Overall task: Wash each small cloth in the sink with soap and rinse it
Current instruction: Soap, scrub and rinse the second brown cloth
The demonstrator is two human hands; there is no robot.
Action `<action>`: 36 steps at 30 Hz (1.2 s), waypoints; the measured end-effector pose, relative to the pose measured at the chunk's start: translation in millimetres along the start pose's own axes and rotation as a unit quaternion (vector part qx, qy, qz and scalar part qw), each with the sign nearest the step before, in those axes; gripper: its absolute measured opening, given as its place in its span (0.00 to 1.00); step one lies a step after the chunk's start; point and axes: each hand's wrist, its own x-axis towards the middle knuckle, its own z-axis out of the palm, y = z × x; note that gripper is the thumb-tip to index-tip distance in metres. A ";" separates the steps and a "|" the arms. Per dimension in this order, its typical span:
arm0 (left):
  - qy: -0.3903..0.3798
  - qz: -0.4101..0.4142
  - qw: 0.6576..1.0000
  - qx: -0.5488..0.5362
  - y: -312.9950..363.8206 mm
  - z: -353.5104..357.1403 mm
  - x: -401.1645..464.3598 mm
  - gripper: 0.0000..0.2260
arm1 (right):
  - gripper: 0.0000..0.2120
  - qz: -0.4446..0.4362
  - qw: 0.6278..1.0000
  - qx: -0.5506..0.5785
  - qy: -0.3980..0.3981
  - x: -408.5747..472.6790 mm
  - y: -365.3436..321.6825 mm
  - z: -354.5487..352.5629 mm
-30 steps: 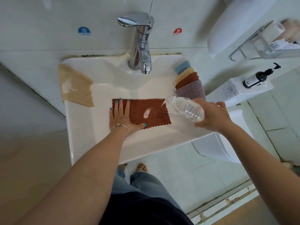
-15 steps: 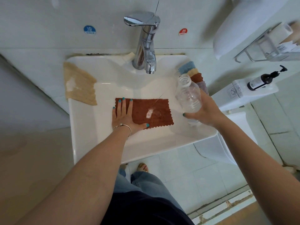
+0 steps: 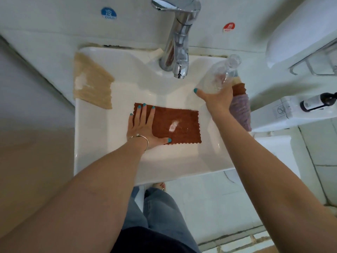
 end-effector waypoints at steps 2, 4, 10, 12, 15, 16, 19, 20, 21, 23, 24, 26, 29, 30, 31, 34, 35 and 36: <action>-0.004 -0.002 1.000 0.005 -0.8 0.2 1.4 0.58 | 0.47 -0.010 1.000 -0.006 -0.001 3.7 10.4 7.7; 0.002 -0.003 1.000 0.006 -1.2 1.2 0.8 0.58 | 0.46 -0.012 1.000 0.011 -0.003 1.7 19.7 11.0; 0.004 -0.006 1.000 0.005 -1.2 1.9 0.1 0.58 | 0.43 -0.008 0.999 0.039 -0.015 1.8 28.8 16.8; 0.000 -0.009 1.000 0.007 -1.4 1.6 0.3 0.58 | 0.42 0.001 0.999 0.045 -0.019 2.5 31.7 18.0; -0.007 -0.010 1.000 0.006 -0.2 -0.1 0.7 0.58 | 0.44 0.006 0.998 0.055 -0.026 0.4 33.4 17.5; -0.010 -0.009 1.000 0.006 0.3 -0.6 1.1 0.58 | 0.44 0.007 0.998 0.062 -0.029 -1.2 33.9 16.2; -0.026 -0.009 1.000 0.009 -0.4 -2.7 1.1 0.58 | 0.44 0.023 0.995 0.095 -0.009 -17.3 36.7 11.1; -0.031 -0.009 0.999 0.008 0.2 -4.1 0.8 0.58 | 0.44 0.032 0.994 0.103 0.003 -27.0 39.0 9.4; -0.035 -0.008 0.999 0.008 1.2 -5.9 0.6 0.58 | 0.42 0.040 0.994 0.104 0.010 -38.9 42.3 8.5; -0.042 -0.009 0.999 0.004 5.8 -9.9 -0.2 0.58 | 0.39 0.048 0.994 0.096 0.005 -64.8 50.3 7.4; -0.046 -0.011 0.999 0.003 8.2 -12.2 -2.3 0.58 | 0.38 0.051 0.994 0.091 -0.007 -77.0 54.0 6.5; -0.053 -0.015 0.998 0.005 9.9 -18.0 -8.2 0.58 | 0.34 0.063 0.994 0.089 -0.031 -97.3 56.0 6.4; -0.053 -0.013 0.999 0.000 7.4 -20.2 -11.4 0.58 | 0.30 0.072 0.994 0.078 -0.036 -110.0 55.4 2.7; -0.050 -0.012 0.999 -0.003 7.0 -19.7 -12.4 0.58 | 0.29 0.069 0.994 0.080 -0.037 -110.9 54.5 0.0; -0.048 -0.011 0.999 -0.005 6.6 -19.4 -12.7 0.58 | 0.29 0.065 0.994 0.085 -0.037 -110.4 53.0 -2.8; -0.049 -0.019 0.999 -0.001 2.3 -15.0 -12.6 0.58 | 0.27 0.049 0.995 0.084 -0.035 -109.6 44.8 -9.5; -0.044 -0.018 0.999 0.005 2.2 -14.7 -10.6 0.58 | 0.27 0.040 0.995 0.085 -0.031 -107.8 40.1 -12.3; -0.042 -0.015 0.999 0.005 2.3 -14.9 -9.6 0.58 | 0.27 0.033 0.996 0.084 -0.029 -106.4 36.4 -15.1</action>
